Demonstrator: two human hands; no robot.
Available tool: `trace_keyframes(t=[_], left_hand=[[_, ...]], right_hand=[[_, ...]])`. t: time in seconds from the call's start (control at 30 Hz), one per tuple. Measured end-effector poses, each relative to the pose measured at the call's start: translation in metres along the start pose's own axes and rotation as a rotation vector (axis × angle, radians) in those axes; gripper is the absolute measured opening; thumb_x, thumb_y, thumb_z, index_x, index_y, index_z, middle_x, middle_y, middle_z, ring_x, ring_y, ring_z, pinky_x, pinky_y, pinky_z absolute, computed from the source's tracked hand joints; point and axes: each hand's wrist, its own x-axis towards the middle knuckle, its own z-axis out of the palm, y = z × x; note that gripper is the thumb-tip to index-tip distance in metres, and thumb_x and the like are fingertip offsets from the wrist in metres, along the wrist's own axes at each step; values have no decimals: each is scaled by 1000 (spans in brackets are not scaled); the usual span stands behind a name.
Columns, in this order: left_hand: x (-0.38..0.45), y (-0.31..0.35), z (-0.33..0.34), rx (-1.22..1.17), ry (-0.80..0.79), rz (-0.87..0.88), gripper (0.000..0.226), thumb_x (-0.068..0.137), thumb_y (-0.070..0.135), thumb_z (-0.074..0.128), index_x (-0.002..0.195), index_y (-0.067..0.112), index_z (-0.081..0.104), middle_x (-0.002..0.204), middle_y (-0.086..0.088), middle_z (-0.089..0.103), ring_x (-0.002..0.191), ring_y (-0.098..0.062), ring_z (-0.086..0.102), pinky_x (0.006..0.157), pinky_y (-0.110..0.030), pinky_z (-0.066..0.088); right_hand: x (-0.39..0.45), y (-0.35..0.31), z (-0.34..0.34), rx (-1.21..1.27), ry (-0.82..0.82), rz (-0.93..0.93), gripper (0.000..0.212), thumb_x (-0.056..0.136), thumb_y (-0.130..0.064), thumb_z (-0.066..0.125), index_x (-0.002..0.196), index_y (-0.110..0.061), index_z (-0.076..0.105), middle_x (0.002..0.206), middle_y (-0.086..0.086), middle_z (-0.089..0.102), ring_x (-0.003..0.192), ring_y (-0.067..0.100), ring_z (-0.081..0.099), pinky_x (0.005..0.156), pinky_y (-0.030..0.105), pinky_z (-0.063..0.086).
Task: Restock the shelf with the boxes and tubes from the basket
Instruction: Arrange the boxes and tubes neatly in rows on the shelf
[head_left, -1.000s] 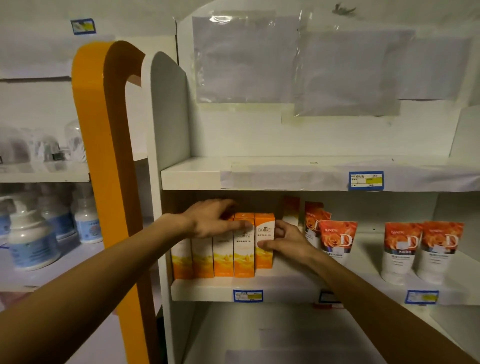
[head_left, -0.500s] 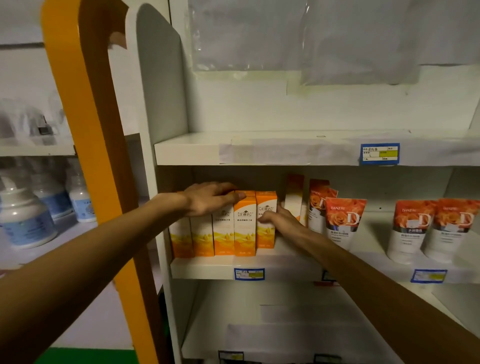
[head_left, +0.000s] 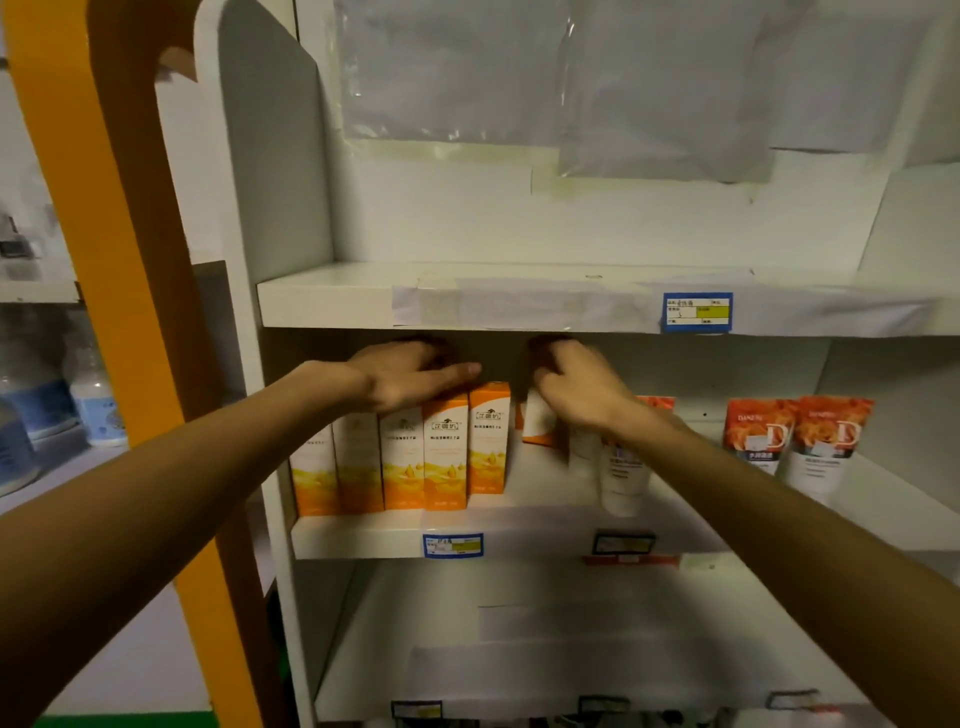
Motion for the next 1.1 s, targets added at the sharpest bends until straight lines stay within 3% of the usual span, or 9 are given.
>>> trace_keyframes(t=[0.13,0.23,0.33,0.5,0.63,0.73,0.87,1.03,1.1], left_hand=[[15,17,11,97,11,63,75,88,78,37,143,29,48,141,6,56,123,-18,55,96,-30,43],[26,26,20,161,11,79,74,89,78,34,141,27,50,140,3,56,124,-22,54,96,-32,43],[31,29,29,210,-36,71,70,89,80,27,126,29,58,129,0,62,113,-23,58,98,-40,47],[30,26,42,237,-10,90,64,92,76,25,123,29,57,123,-1,64,109,-25,59,95,-39,47],[30,28,41,238,-30,97,53,95,71,26,111,30,56,120,-2,64,108,-25,58,90,-37,43],[34,25,43,237,-33,78,57,94,73,25,113,29,56,122,-2,63,110,-25,58,89,-36,43],[38,23,43,212,-62,54,67,91,77,24,130,30,53,135,-1,58,121,-25,54,96,-37,42],[41,23,40,173,-106,21,69,91,77,23,136,31,50,141,0,54,127,-25,51,99,-38,40],[41,23,40,172,-96,20,69,92,77,23,138,31,48,143,0,53,129,-26,50,100,-38,39]], right_hand=[[-1,3,-15,-495,-50,-82,7,95,-25,53,94,-17,53,95,5,61,79,19,54,69,31,42],[4,3,-16,-648,-108,-113,16,97,-24,53,109,-14,57,108,8,61,93,26,58,72,28,39],[16,6,-14,-692,-152,-114,26,98,-24,52,120,-12,57,121,11,59,110,28,58,83,30,42],[34,4,-15,-484,-459,277,27,104,-31,44,117,-13,59,113,11,58,96,24,55,81,33,42],[42,6,-19,-345,-451,514,38,102,-42,46,125,-13,56,112,14,55,107,31,55,92,38,45],[46,9,-18,-310,-408,557,45,100,-43,51,130,-9,55,123,15,56,120,32,55,90,36,45],[53,7,-13,-343,-433,552,48,101,-40,50,136,-7,50,137,17,53,125,33,53,90,37,43],[54,11,-12,-321,-392,506,30,100,-33,53,121,-11,56,117,15,57,97,27,54,81,33,42],[57,11,-10,-361,-462,516,39,95,-45,58,122,-16,55,119,11,56,108,29,57,85,35,44]])
